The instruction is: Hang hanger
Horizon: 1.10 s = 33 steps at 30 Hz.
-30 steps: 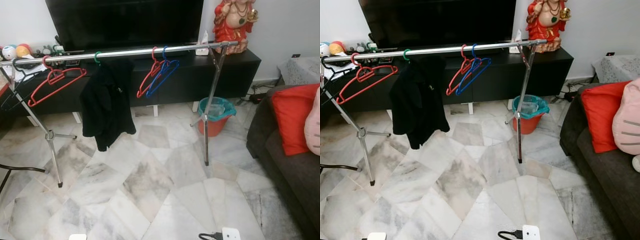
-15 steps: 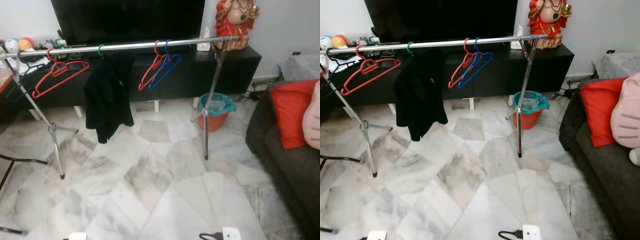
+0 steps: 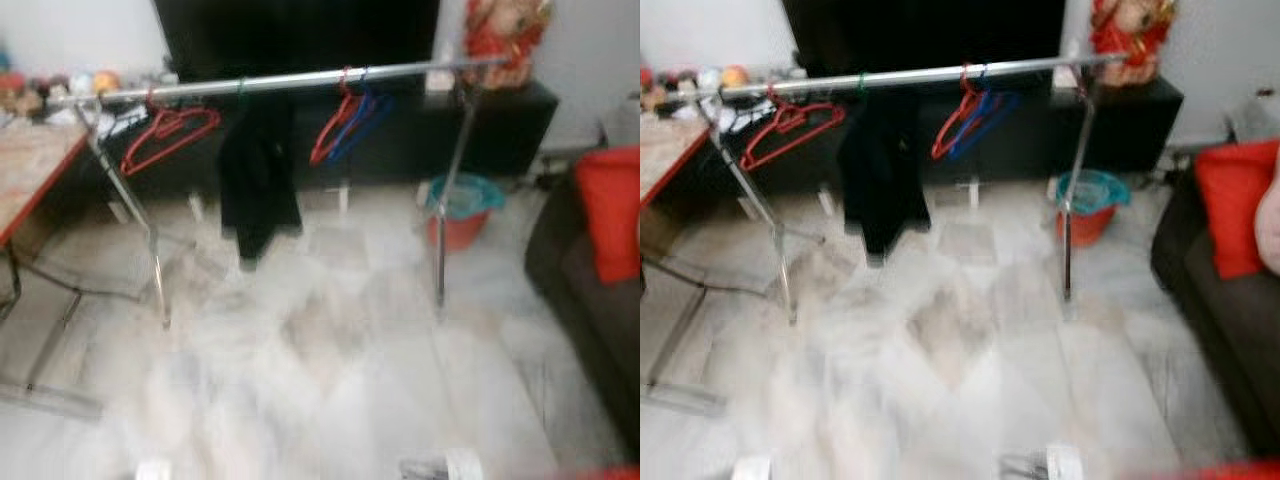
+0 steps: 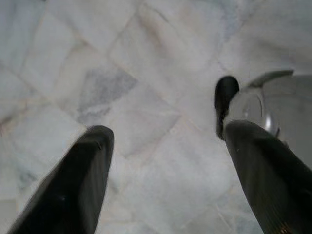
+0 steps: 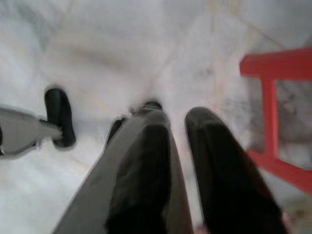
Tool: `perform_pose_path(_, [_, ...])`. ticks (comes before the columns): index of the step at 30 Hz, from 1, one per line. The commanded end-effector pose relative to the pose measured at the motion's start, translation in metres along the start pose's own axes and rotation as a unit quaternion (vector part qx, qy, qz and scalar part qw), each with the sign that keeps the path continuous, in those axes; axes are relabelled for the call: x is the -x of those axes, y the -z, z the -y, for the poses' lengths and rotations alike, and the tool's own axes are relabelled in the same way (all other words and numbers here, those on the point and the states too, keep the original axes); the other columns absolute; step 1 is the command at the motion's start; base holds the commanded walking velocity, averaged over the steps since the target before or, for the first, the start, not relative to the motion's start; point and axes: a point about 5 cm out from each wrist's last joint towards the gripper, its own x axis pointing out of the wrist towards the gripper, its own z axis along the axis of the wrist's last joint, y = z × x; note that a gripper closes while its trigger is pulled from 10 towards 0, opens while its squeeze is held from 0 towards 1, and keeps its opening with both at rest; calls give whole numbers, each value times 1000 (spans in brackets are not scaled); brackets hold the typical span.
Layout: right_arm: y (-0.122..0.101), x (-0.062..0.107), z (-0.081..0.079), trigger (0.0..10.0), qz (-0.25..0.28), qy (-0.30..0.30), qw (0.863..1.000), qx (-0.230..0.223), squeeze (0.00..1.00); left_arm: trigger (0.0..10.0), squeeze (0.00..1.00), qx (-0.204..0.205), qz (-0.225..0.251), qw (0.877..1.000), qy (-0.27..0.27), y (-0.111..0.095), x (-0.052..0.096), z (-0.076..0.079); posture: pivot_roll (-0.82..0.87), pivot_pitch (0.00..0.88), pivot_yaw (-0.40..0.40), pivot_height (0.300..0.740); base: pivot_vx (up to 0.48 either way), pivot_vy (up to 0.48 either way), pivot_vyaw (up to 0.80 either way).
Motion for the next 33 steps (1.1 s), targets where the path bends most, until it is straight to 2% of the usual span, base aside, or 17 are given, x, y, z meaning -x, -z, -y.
perform_pose_path(1, [2,0,4,10000,-4,1,1000,-1,0,10000,0,-2,-7,1000,0,4,1,-1,-35,25,26,740,-262,0,0])
perform_pose_path(6, [4,1,9,10000,-7,3,1000,-1,0,10000,0,-1,-7,1000,0,4,1,-2,-34,26,27,740,-265,0,0])
perform_pose_path(33, [1,0,1,10000,-1,-2,1000,-3,0,10000,0,-1,-7,1000,0,4,1,-2,-32,26,27,740,-266,0,0])
